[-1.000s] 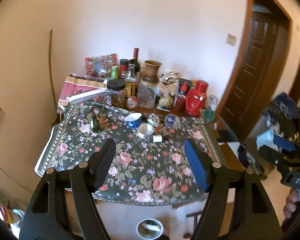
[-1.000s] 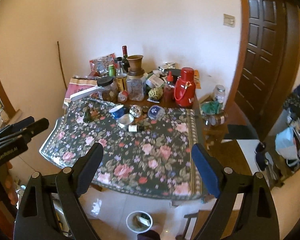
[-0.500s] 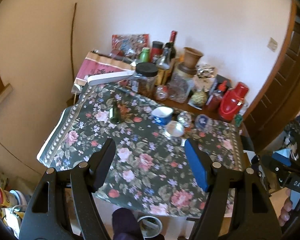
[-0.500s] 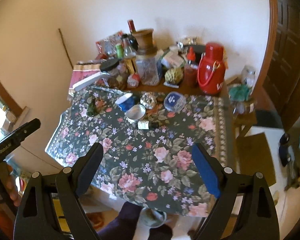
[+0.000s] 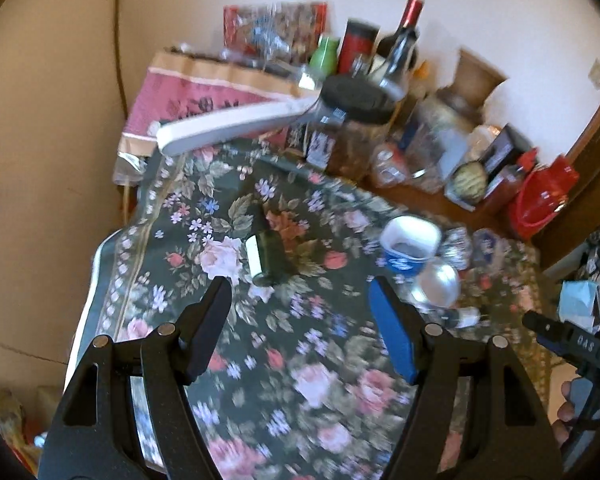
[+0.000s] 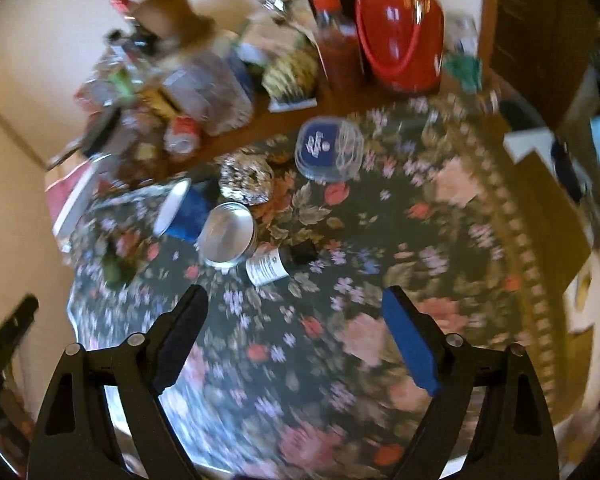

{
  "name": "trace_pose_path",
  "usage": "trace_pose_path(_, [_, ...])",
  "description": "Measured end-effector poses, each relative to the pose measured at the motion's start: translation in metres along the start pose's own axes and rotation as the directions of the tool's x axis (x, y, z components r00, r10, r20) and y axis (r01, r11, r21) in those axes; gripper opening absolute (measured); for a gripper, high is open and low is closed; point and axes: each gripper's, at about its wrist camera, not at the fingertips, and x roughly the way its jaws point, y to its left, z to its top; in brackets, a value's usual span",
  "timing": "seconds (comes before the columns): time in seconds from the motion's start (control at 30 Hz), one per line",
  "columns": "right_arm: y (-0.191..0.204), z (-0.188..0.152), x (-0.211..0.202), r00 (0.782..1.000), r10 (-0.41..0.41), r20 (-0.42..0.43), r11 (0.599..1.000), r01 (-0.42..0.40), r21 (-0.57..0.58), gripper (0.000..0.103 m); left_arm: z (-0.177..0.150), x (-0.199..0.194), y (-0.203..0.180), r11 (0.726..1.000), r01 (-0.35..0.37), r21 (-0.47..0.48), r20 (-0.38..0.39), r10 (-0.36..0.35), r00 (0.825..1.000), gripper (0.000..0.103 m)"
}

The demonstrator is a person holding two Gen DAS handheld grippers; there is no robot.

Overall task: Collect trash
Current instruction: 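Grasp the green spray bottle with the left gripper while the right grasps the dark labeled bottle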

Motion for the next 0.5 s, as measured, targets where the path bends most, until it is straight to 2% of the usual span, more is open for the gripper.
trace_pose_path(0.07, [0.003, 0.004, 0.024, 1.000, 0.002, -0.027, 0.998, -0.001, 0.066, 0.083, 0.007, 0.028, 0.008, 1.000, 0.009, 0.007, -0.043, -0.009, 0.999, 0.070])
trace_pose_path(0.13, [0.005, 0.006, 0.049, 0.998, -0.002, -0.057, 0.991, 0.010, 0.132, 0.075, 0.011, 0.049, 0.013, 1.000, 0.016, 0.013, -0.072, -0.015, 0.997, 0.070])
trace_pose_path(0.23, [0.009, 0.007, 0.075, 0.995, -0.024, -0.095, 0.979, 0.042, 0.197, 0.070, 0.016, 0.081, 0.023, 0.999, 0.021, 0.024, -0.118, -0.018, 0.993, 0.070])
trace_pose_path(0.4, [0.006, 0.003, 0.089, 0.992, -0.073, -0.101, 0.948, 0.101, 0.303, 0.069, 0.020, 0.117, 0.028, 0.998, 0.034, 0.054, -0.164, -0.025, 0.986, 0.052])
trace_pose_path(0.5, [0.002, 0.001, 0.092, 0.989, -0.105, -0.101, 0.935, 0.133, 0.329, 0.063, 0.020, 0.131, 0.030, 0.998, 0.027, 0.061, -0.191, -0.015, 0.981, 0.045])
